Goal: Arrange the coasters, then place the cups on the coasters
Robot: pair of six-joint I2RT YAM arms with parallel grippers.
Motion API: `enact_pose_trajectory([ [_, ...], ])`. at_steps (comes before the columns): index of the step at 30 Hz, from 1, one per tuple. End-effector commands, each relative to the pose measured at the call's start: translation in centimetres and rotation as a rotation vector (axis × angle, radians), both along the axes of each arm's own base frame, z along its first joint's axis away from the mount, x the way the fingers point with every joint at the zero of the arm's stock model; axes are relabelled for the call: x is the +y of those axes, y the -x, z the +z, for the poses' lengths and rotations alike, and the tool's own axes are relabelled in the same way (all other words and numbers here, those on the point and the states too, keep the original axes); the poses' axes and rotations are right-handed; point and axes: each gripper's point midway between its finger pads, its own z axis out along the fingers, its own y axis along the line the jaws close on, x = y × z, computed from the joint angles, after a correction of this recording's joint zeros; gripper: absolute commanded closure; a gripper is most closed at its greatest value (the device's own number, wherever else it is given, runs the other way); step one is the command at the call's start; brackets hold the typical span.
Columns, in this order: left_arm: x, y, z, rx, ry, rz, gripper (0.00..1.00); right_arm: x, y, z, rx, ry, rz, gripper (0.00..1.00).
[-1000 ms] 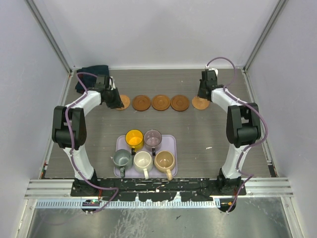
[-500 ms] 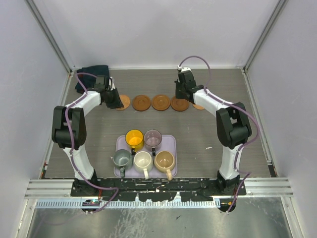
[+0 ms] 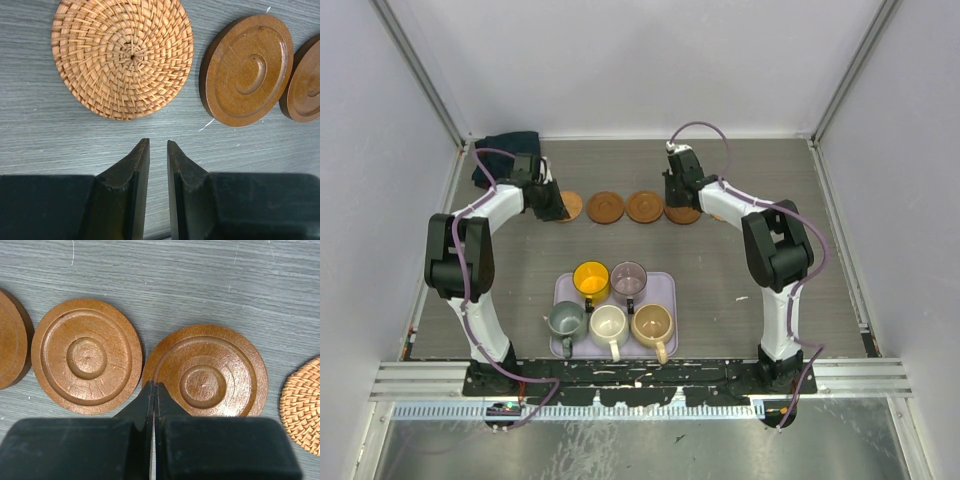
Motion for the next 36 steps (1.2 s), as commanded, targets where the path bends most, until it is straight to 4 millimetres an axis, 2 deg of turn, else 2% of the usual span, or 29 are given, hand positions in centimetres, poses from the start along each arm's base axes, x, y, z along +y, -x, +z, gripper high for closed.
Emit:
enact_pose_trajectory([
  [1, 0.0, -0.9, 2.3, -0.071, 0.026, 0.006, 0.78, 0.9, -1.3, 2.3, -0.061, -0.012, 0.011, 0.99],
  [10, 0.0, -0.7, 1.9, -0.063, 0.024, 0.006, 0.78, -1.0, -1.5, 1.1, -0.057, 0.068, -0.055, 0.99],
  [27, 0.1, -0.8, 1.9, -0.065, 0.024, 0.006, 0.78, -3.6, -1.6, -1.7, 0.002, 0.073, -0.122, 0.99],
  [36, 0.2, -0.8, 1.8, -0.063, 0.025, 0.009, 0.78, -5.4, -1.6, -2.3, 0.011, 0.099, -0.177, 0.99],
])
